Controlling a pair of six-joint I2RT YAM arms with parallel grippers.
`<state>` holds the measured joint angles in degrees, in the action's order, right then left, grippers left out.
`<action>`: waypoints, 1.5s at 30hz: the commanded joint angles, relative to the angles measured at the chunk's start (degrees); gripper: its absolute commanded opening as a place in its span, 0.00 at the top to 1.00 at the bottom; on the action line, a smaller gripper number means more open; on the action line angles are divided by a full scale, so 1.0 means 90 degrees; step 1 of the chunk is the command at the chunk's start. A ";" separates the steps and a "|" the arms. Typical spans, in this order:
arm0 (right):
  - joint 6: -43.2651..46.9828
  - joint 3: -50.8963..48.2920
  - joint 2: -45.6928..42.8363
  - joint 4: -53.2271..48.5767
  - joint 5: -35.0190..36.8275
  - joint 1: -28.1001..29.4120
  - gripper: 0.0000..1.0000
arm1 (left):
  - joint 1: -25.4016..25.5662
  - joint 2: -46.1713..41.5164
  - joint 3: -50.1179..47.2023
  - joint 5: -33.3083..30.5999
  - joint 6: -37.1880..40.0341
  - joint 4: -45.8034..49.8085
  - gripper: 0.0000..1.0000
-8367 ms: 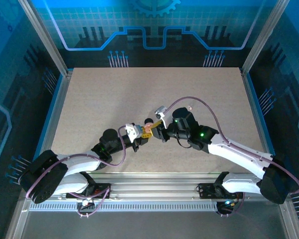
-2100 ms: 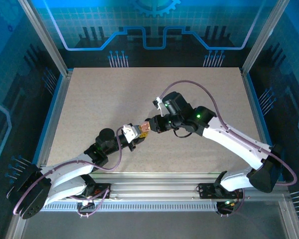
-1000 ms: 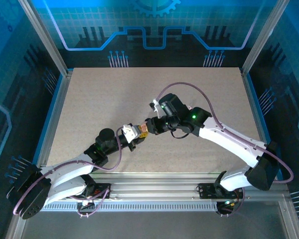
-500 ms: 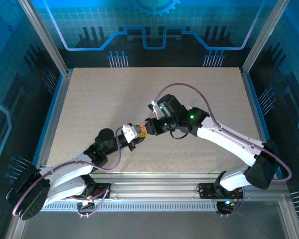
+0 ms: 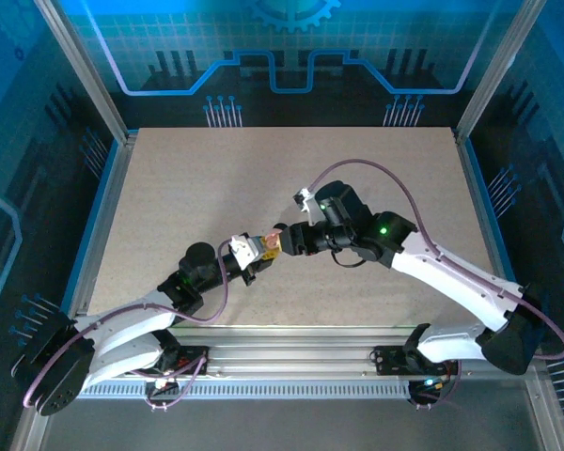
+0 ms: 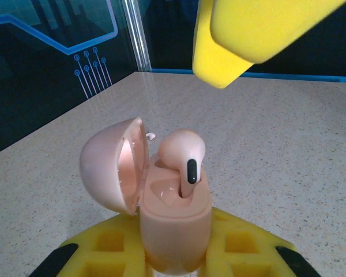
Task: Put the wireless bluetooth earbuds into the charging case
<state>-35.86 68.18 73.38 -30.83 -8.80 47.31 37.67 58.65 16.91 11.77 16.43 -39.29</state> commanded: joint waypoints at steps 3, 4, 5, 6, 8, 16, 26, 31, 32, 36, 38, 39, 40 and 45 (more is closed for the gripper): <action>-0.0517 -0.0213 0.0217 0.0335 -0.0584 -0.0092 0.59 | 0.0033 -0.0081 0.0064 -0.0035 -0.0109 -0.0244 0.94; -0.0543 -0.0217 0.0267 0.0384 -0.0634 -0.0099 0.59 | 0.0026 -0.0081 0.0063 -0.0038 -0.0112 -0.0235 0.94; -0.0555 -0.0213 0.0306 0.0430 -0.0688 -0.0102 0.60 | 0.0032 -0.0091 0.0056 -0.0038 -0.0116 -0.0225 0.94; -0.0562 -0.0212 0.0345 0.0461 -0.0734 -0.0106 0.61 | 0.0033 -0.0096 0.0064 -0.0047 -0.0109 -0.0216 0.94; -0.0575 -0.0213 0.0389 0.0500 -0.0783 -0.0102 0.62 | 0.0027 -0.0115 0.0059 -0.0050 -0.0107 -0.0189 0.94; -0.0533 -0.0185 0.0506 0.0652 -0.0863 -0.0122 0.66 | 0.0030 -0.0140 0.0072 -0.0043 -0.0105 -0.0146 0.94; -0.0183 0.0133 0.0685 0.0460 -0.0788 -0.0208 0.67 | 0.0032 -0.0179 0.0065 -0.0016 -0.0094 -0.0061 0.94; -0.0130 0.0163 0.0684 0.0486 -0.0761 -0.0236 0.66 | 0.0033 -0.0179 0.0074 -0.0007 -0.0097 -0.0055 0.94; -0.0120 0.0176 0.0703 0.0479 -0.0755 -0.0237 0.66 | 0.0033 -0.0179 0.0081 0.0001 -0.0098 -0.0057 0.94; -0.0078 0.0198 0.0743 0.0492 -0.0780 -0.0247 0.65 | 0.0033 -0.0179 0.0091 0.0008 -0.0100 -0.0044 0.94; -0.0078 0.0179 0.0734 0.0574 -0.0836 -0.0245 0.65 | 0.0033 -0.0179 0.0090 0.0010 -0.0101 -0.0049 0.94; -0.0078 0.0154 0.0724 0.0645 -0.0867 -0.0246 0.65 | 0.0033 -0.0170 0.0089 0.0018 -0.0104 -0.0042 0.94; -0.0074 0.0144 0.0718 0.0699 -0.0905 -0.0246 0.65 | 0.0033 -0.0160 0.0085 0.0010 -0.0106 -0.0039 0.94; 0.0020 0.0169 0.0675 0.0775 -0.0924 -0.0263 0.61 | 0.0031 -0.0140 0.0065 0.0011 -0.0113 -0.0058 0.94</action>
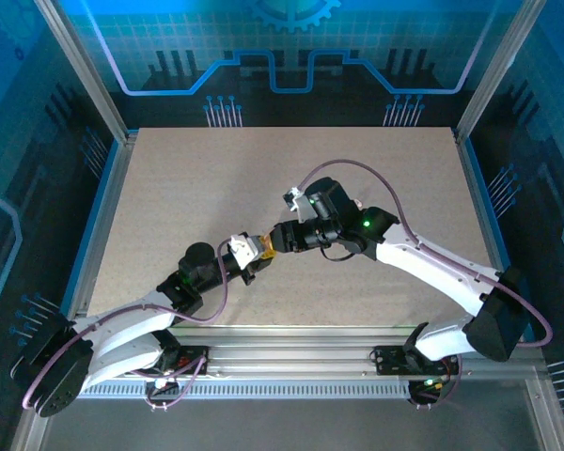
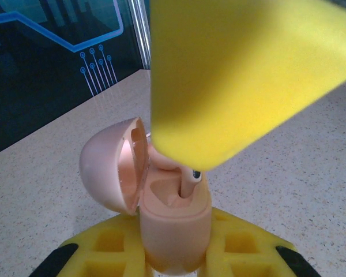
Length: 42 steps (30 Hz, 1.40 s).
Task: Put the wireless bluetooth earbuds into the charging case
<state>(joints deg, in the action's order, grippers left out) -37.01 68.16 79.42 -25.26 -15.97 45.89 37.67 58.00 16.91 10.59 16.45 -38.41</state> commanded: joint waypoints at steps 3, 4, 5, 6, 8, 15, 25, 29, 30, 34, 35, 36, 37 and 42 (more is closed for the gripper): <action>0.0148 0.0151 0.0005 0.0266 -0.0224 -0.0117 0.61 | 0.0031 -0.0069 0.0062 0.0141 -0.0128 -0.0165 0.94; 0.0148 0.0151 0.0005 0.0267 -0.0246 -0.0118 0.61 | 0.0033 -0.0077 0.0052 0.0141 -0.0121 -0.0169 0.94; 0.0157 0.0151 0.0014 0.0277 -0.0273 -0.0111 0.62 | 0.0031 -0.0082 0.0049 0.0141 -0.0128 -0.0173 0.94; 0.0160 0.0133 0.0014 0.0310 -0.0286 -0.0112 0.62 | 0.0031 -0.0077 0.0047 0.0141 -0.0128 -0.0175 0.94; 0.0149 0.0103 0.0004 0.0413 -0.0369 -0.0110 0.62 | 0.0033 -0.0068 0.0053 0.0148 -0.0129 -0.0183 0.94; 0.0197 0.0121 0.0097 0.0356 -0.0510 -0.0137 0.62 | 0.0033 -0.0063 0.0037 0.0160 -0.0140 -0.0193 0.94; 0.0635 0.0288 0.0035 -0.0381 -0.0250 -0.0175 0.56 | 0.0033 -0.0135 0.0024 0.0167 -0.0148 -0.0185 0.94; 0.0787 0.0299 -0.0098 -0.0367 -0.0279 -0.0262 0.56 | 0.0033 -0.0184 0.0010 0.0157 -0.0145 -0.0165 0.94; 0.0792 0.0274 -0.0132 -0.0290 -0.0359 -0.0285 0.56 | 0.0033 -0.0194 0.0002 0.0161 -0.0142 -0.0156 0.94; 0.0743 0.0239 -0.0085 -0.0110 -0.0652 -0.0312 0.58 | 0.0033 -0.0184 0.0007 0.0162 -0.0158 -0.0151 0.94; 0.0732 0.0222 -0.0065 -0.0056 -0.0716 -0.0305 0.60 | 0.0033 -0.0184 0.0021 0.0176 -0.0157 -0.0165 0.94; 0.0708 0.0201 -0.0046 0.0013 -0.0770 -0.0314 0.61 | 0.0033 -0.0184 0.0019 0.0178 -0.0157 -0.0165 0.94; 0.0685 0.0191 -0.0045 0.0048 -0.0801 -0.0309 0.61 | 0.0033 -0.0177 0.0023 0.0179 -0.0153 -0.0163 0.94; 0.0661 0.0210 0.0039 0.0184 -0.1000 -0.0314 0.64 | 0.0032 -0.0184 0.0025 0.0190 -0.0154 -0.0143 0.94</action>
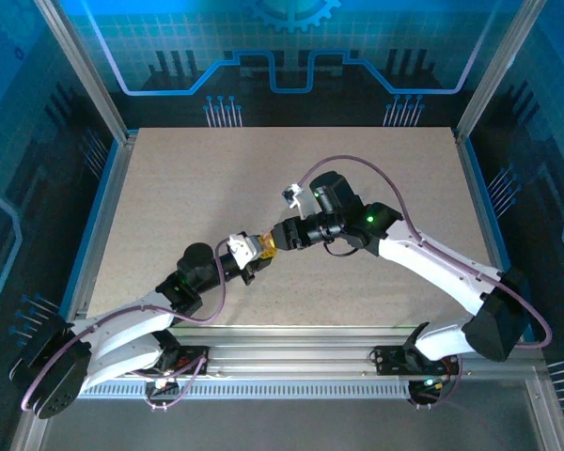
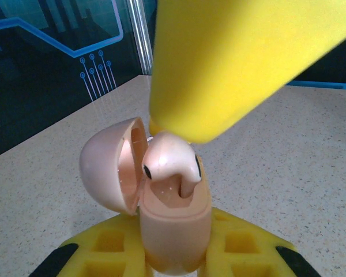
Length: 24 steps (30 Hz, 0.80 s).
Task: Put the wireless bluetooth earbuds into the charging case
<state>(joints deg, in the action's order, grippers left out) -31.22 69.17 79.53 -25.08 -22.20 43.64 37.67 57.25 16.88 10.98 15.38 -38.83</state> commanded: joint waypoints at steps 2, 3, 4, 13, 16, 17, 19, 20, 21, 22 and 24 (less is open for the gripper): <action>0.0012 0.0093 0.0064 0.0199 -0.0374 -0.0061 0.65 | 0.0033 -0.0111 0.0020 0.0142 -0.0038 -0.0090 0.94; 0.0012 0.0098 0.0089 0.0189 -0.0385 -0.0063 0.65 | 0.0033 -0.0120 0.0029 0.0142 -0.0020 -0.0077 0.94; 0.0011 0.0107 0.0105 0.0189 -0.0397 -0.0060 0.65 | 0.0033 -0.0129 0.0037 0.0129 -0.0022 -0.0072 0.94; 0.0164 0.0113 -0.0136 -0.0066 -0.0034 -0.0209 0.62 | 0.0033 -0.0170 -0.0004 0.0041 -0.0026 -0.0019 0.94; 0.0465 0.0243 -0.0203 -0.0659 0.0129 -0.0494 0.63 | 0.0028 -0.0189 -0.0048 -0.0029 -0.0056 0.0012 0.94; 0.0629 0.0357 -0.0180 -0.0975 0.0225 -0.0611 0.63 | 0.0028 -0.0209 -0.0070 -0.0037 -0.0050 0.0034 0.94; 0.1011 0.0554 -0.0068 -0.1534 0.0425 -0.0864 0.63 | 0.0028 -0.0245 -0.0111 -0.0077 -0.0056 0.0063 0.94; 0.1202 0.0657 0.0025 -0.1828 0.0592 -0.1025 0.64 | 0.0033 -0.0276 -0.0134 -0.0092 -0.0063 0.0100 0.94; 0.1336 0.0754 0.0163 -0.2132 0.0755 -0.1224 0.64 | 0.0033 -0.0295 -0.0133 -0.0112 -0.0058 0.0140 0.94; 0.1442 0.0831 0.0306 -0.2346 0.0865 -0.1417 0.64 | 0.0033 -0.0317 -0.0136 -0.0117 -0.0037 0.0193 0.94; 0.1585 0.0996 0.0705 -0.2780 0.1205 -0.1874 0.65 | 0.0029 -0.0336 -0.0121 -0.0150 -0.0003 0.0281 0.94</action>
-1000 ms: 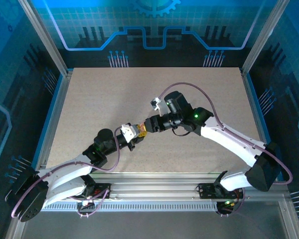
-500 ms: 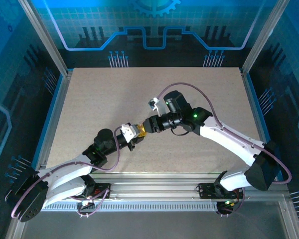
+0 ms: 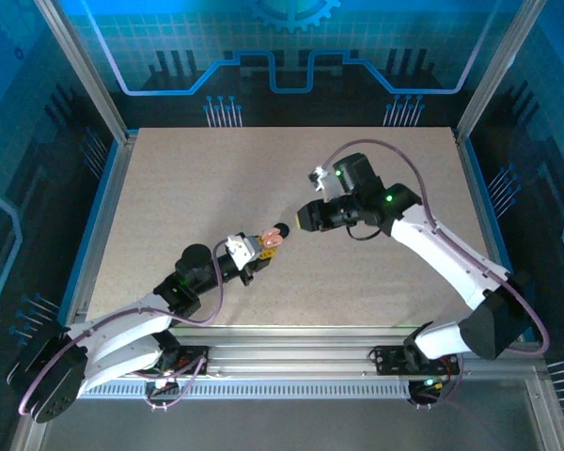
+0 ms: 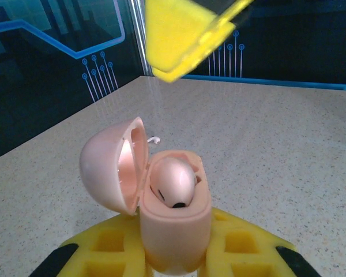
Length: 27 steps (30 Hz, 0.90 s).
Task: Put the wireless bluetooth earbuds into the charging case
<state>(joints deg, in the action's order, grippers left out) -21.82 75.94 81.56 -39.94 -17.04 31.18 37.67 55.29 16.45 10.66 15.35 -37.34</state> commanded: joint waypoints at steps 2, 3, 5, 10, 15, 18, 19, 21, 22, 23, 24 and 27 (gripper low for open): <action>0.0603 0.0399 0.0903 -0.1342 0.0962 -0.0918 0.65 | 0.0024 -0.0137 -0.0051 -0.0129 0.0036 0.0187 0.94; 0.0624 0.0460 0.1119 -0.1350 0.1141 -0.1130 0.64 | 0.0023 -0.0137 -0.0042 -0.0136 0.0059 0.0222 0.94; 0.0731 0.0625 0.1539 -0.1219 0.1187 -0.1507 0.63 | 0.0021 -0.0163 -0.0023 -0.0170 0.0086 0.0311 0.94; 0.0977 0.1480 0.2725 -0.0846 0.1313 -0.2183 0.62 | 0.0009 -0.0196 0.0002 -0.0262 0.0115 0.0461 0.94; 0.1263 0.2615 0.3919 -0.0976 0.1514 -0.2407 0.62 | -0.0001 -0.0181 0.0038 -0.0338 0.0147 0.0570 0.94; 0.1311 0.3161 0.4499 -0.1067 0.1521 -0.2503 0.62 | -0.0006 -0.0132 0.0066 -0.0380 0.0157 0.0602 0.94; 0.1320 0.3301 0.4654 -0.1086 0.1548 -0.2514 0.62 | -0.0015 -0.0113 0.0074 -0.0390 0.0155 0.0613 0.94; 0.1320 0.3535 0.4906 -0.1115 0.1589 -0.2536 0.62 | -0.0027 -0.0072 0.0104 -0.0404 0.0157 0.0642 0.94; 0.1326 0.3635 0.5031 -0.1145 0.1640 -0.2541 0.62 | -0.0025 -0.0061 0.0111 -0.0409 0.0150 0.0660 0.94; 0.1329 0.3720 0.5142 -0.1171 0.1687 -0.2544 0.62 | -0.0030 -0.0045 0.0116 -0.0411 0.0147 0.0663 0.94; 0.1326 0.3779 0.5227 -0.1191 0.1706 -0.2556 0.62 | -0.0035 -0.0032 0.0129 -0.0415 0.0145 0.0670 0.94; 0.1341 0.3880 0.5468 -0.1201 0.1808 -0.2584 0.62 | -0.0039 -0.0011 0.0166 -0.0420 0.0155 0.0719 0.94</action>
<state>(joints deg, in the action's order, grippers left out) -10.76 108.75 128.68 -48.29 -2.09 8.91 37.60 54.89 16.45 7.68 15.59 -31.27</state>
